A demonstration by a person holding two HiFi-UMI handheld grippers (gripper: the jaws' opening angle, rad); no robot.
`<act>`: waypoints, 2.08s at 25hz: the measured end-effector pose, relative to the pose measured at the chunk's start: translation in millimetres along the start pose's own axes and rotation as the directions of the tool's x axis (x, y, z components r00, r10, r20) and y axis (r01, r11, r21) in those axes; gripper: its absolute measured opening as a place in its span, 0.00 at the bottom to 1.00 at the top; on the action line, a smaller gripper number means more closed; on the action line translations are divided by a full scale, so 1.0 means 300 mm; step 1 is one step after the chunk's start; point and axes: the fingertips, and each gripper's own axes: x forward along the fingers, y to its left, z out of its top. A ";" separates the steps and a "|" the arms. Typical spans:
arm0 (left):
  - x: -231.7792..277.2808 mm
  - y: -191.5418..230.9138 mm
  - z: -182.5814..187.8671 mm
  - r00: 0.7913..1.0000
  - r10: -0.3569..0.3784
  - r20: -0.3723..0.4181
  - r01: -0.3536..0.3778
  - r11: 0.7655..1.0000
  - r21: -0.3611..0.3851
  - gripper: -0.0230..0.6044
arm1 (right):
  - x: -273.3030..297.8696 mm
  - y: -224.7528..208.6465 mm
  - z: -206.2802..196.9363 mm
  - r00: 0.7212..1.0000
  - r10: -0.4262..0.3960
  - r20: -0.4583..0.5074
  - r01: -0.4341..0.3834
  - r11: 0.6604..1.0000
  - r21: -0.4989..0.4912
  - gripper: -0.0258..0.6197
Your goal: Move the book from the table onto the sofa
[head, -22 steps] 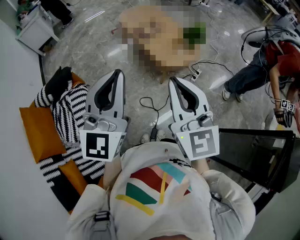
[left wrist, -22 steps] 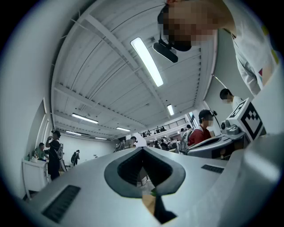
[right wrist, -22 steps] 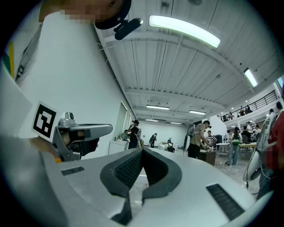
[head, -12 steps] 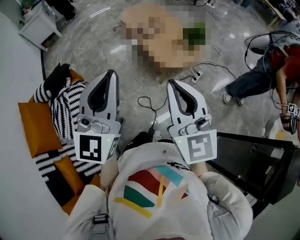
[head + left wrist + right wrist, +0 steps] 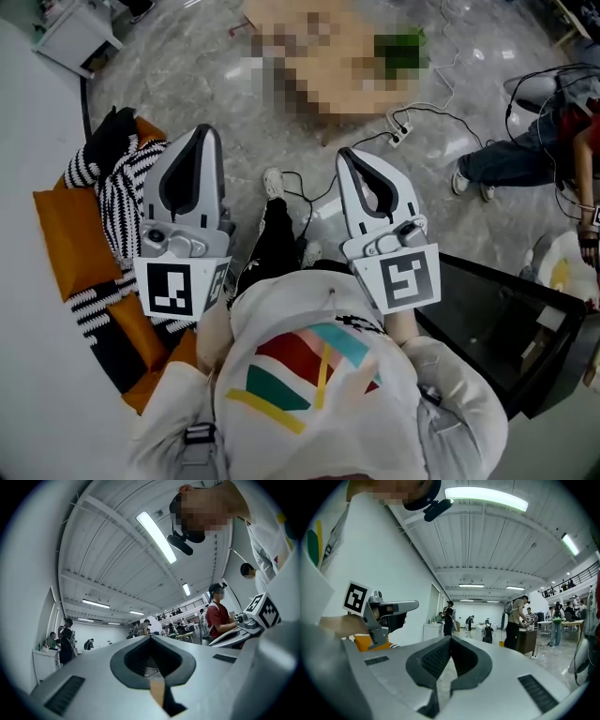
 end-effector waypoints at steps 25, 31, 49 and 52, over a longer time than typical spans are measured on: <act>0.699 0.727 -0.388 0.998 -0.062 -0.023 0.058 0.988 -0.143 0.05 | 1.004 -0.290 0.017 0.996 -0.082 -0.040 0.086 0.989 0.119 0.06; 0.855 0.914 -0.454 0.998 -0.061 -0.014 0.058 0.985 -0.163 0.05 | 1.168 -0.345 -0.019 0.988 -0.135 -0.078 0.143 0.983 0.112 0.06; 1.561 1.007 -0.557 0.999 0.028 -0.020 -0.029 0.997 -0.068 0.05 | 1.699 -0.923 -0.038 1.000 -0.014 0.001 0.014 0.992 0.124 0.06; 1.622 0.986 -0.654 0.998 0.005 -0.070 -0.012 0.995 -0.098 0.05 | 1.775 -0.966 -0.076 1.000 -0.013 -0.012 0.014 0.992 0.126 0.06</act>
